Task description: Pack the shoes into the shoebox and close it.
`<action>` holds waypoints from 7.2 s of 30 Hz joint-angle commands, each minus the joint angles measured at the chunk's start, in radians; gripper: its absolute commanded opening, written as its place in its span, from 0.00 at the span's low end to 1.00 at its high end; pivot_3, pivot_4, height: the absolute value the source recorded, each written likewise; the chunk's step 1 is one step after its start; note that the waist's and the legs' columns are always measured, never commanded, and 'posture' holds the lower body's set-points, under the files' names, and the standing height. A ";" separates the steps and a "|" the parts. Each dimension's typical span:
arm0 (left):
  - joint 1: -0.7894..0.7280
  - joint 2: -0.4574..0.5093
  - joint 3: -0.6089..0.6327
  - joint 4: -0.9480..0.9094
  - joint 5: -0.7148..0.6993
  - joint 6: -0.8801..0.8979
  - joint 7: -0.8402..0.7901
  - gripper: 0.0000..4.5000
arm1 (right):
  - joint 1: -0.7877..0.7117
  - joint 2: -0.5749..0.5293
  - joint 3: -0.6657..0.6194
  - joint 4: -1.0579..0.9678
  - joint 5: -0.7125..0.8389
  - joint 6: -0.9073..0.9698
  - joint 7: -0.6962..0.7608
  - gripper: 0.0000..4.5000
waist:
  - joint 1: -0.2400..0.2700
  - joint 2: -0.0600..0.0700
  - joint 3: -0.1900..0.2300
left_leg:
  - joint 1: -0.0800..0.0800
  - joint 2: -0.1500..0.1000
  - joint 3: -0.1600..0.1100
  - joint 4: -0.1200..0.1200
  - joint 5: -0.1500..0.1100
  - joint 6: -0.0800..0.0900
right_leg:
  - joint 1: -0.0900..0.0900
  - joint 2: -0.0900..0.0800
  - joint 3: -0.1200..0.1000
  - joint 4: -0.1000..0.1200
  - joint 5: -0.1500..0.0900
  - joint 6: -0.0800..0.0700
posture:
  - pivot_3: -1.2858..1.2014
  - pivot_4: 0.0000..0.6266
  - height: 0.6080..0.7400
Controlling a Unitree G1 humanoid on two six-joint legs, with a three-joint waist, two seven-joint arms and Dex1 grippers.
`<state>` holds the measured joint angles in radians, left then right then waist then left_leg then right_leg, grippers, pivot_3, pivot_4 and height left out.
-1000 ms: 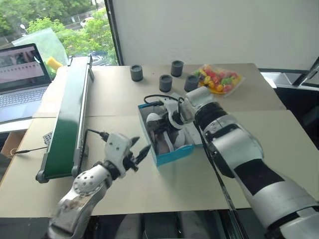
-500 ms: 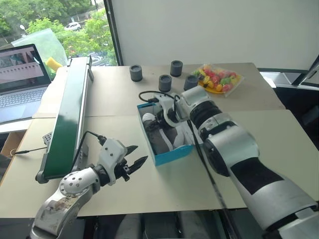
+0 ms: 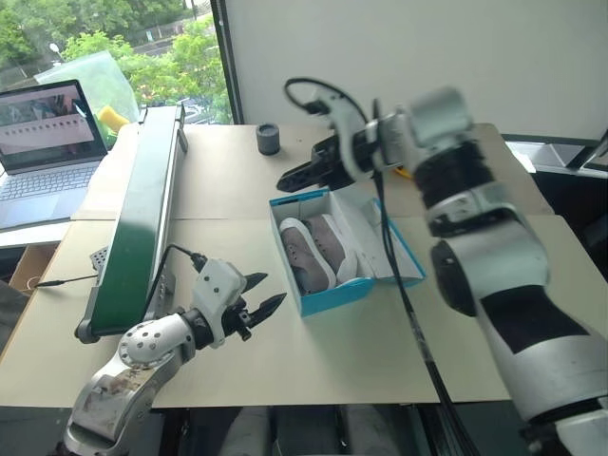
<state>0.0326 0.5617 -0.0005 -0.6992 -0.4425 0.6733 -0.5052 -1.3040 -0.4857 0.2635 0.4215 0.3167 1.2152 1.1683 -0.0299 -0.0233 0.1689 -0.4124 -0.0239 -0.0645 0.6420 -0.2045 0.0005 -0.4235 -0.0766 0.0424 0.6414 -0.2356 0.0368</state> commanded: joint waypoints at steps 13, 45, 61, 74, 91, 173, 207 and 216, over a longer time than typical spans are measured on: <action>-0.048 0.030 0.024 0.012 -0.009 -0.018 -0.048 0.58 | 0.796 -0.494 0.019 -0.919 0.211 0.039 -0.018 0.01 | -0.005 0.000 0.000 | 0.005 0.003 0.007 0.001 0.000 0.000 | 0.003 0.001 0.003 0.001 0.000 0.000 | 0.52 0.24 1.00; -0.102 0.079 0.055 0.013 -0.042 0.032 -0.055 0.58 | 0.712 0.636 -0.820 -0.400 0.306 -0.427 -1.125 0.01 | -0.013 -0.005 -0.002 | 0.011 0.005 0.010 0.000 0.000 0.000 | 0.004 0.003 0.009 0.005 0.001 -0.001 | 0.52 0.24 1.00; -0.071 0.065 0.063 -0.016 -0.038 0.054 -0.005 0.58 | 0.732 0.368 -0.508 -0.682 0.723 -0.321 -0.610 0.01 | -0.017 -0.003 -0.001 | 0.010 0.006 0.010 0.000 0.000 0.000 | 0.004 0.004 0.010 0.005 0.001 -0.001 | 0.52 0.24 1.00; -0.045 0.057 0.068 -0.033 -0.031 0.060 0.033 0.58 | 0.728 -0.022 -0.357 -0.602 0.578 -0.236 -0.420 0.01 | -0.011 -0.004 -0.001 | 0.008 0.005 0.010 0.000 0.000 0.000 | 0.002 0.003 0.009 0.004 0.001 -0.001 | 0.52 0.24 1.00; -0.044 0.057 0.076 -0.046 -0.033 0.066 0.041 0.58 | 0.536 0.063 -0.113 -0.023 0.046 -0.260 -0.737 0.01 | -0.012 -0.005 0.000 | 0.007 0.006 0.015 0.002 -0.001 0.002 | 0.001 0.007 0.015 0.002 0.002 0.000 | 0.52 0.24 1.00; -0.027 0.065 0.187 -0.097 -0.072 0.160 0.097 0.58 | 0.448 0.490 -0.228 0.081 0.034 -0.897 -0.335 0.01 | -0.042 -0.004 0.001 | 0.011 0.006 0.012 0.000 -0.001 0.001 | 0.000 0.005 0.021 0.004 0.005 0.003 | 0.52 0.24 1.00; 0.317 -0.094 0.449 -0.333 -0.100 0.169 0.289 0.58 | 0.064 0.738 -0.083 0.904 -0.401 -1.086 -0.587 0.01 | -0.041 -0.005 0.000 | 0.024 0.006 0.011 -0.001 -0.002 0.000 | 0.012 0.006 0.020 0.003 0.003 0.000 | 0.52 0.24 1.00; 0.294 -0.097 0.416 -0.327 -0.090 0.161 0.303 0.58 | 0.084 0.780 0.003 0.907 -0.499 -1.116 -0.612 0.01 | -0.041 -0.004 -0.004 | 0.033 0.006 0.011 -0.002 -0.004 -0.002 | 0.021 0.008 0.020 0.001 0.002 -0.001 | 0.52 0.24 1.00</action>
<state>0.3332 0.4670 0.4161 -0.9913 -0.5377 0.8546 -0.2103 -1.2549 0.1401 0.2338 1.2732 -0.1436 0.0746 0.5611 -0.0705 -0.0273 0.1651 -0.3789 -0.0179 -0.0537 0.6400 -0.2084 -0.0017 -0.4021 -0.0691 0.0620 0.6422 -0.2342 0.0361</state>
